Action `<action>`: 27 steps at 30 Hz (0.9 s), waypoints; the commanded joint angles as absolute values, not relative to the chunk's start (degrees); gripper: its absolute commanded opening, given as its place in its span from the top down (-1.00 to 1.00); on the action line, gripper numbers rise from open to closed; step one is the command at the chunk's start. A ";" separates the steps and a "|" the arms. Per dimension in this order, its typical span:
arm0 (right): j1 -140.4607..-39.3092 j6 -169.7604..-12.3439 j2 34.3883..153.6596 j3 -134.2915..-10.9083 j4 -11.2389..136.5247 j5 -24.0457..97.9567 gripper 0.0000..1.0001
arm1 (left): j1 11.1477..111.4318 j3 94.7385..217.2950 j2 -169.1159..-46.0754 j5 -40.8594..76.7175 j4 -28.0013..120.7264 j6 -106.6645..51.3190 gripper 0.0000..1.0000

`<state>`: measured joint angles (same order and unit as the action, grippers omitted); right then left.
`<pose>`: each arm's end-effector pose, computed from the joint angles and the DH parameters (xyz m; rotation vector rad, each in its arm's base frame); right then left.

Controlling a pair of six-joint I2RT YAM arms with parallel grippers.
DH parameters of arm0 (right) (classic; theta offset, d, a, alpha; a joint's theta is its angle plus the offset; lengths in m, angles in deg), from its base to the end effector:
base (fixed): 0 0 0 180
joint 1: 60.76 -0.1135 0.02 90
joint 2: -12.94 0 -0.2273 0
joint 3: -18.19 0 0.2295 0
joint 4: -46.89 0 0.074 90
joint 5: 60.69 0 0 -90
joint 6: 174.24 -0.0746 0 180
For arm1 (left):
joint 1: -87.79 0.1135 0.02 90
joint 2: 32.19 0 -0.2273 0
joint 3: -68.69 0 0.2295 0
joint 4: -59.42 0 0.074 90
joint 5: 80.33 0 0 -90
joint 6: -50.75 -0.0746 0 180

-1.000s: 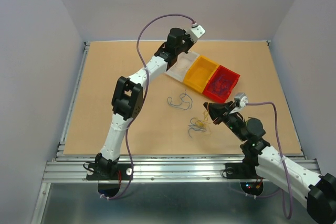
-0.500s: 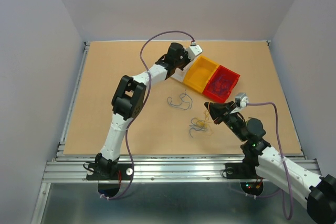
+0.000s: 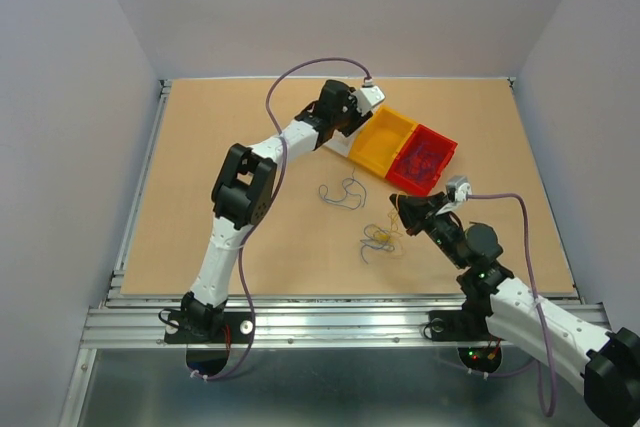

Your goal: Untangle the cables

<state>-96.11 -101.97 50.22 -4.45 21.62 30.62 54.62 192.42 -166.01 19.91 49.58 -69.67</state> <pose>0.1680 0.1213 0.2206 -0.2386 1.4107 0.7850 0.4464 -0.3076 0.1870 1.1108 1.5637 -0.2037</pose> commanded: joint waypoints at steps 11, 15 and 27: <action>-96.53 -105.07 55.48 -13.57 22.49 33.35 0.99 | 59.65 177.73 -137.08 19.29 50.94 -59.23 -0.31; -96.53 -105.86 57.15 -19.45 23.99 35.38 0.99 | 60.54 165.71 -128.10 25.81 56.19 -56.22 -0.34; -96.53 -111.04 64.09 -40.64 28.65 45.21 0.99 | 60.28 129.48 -104.27 46.65 87.66 -46.12 -0.39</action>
<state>-96.11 -108.29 63.27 -34.48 28.53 40.12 60.35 133.21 -107.63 37.20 75.79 -50.65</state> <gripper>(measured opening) 0.042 0.689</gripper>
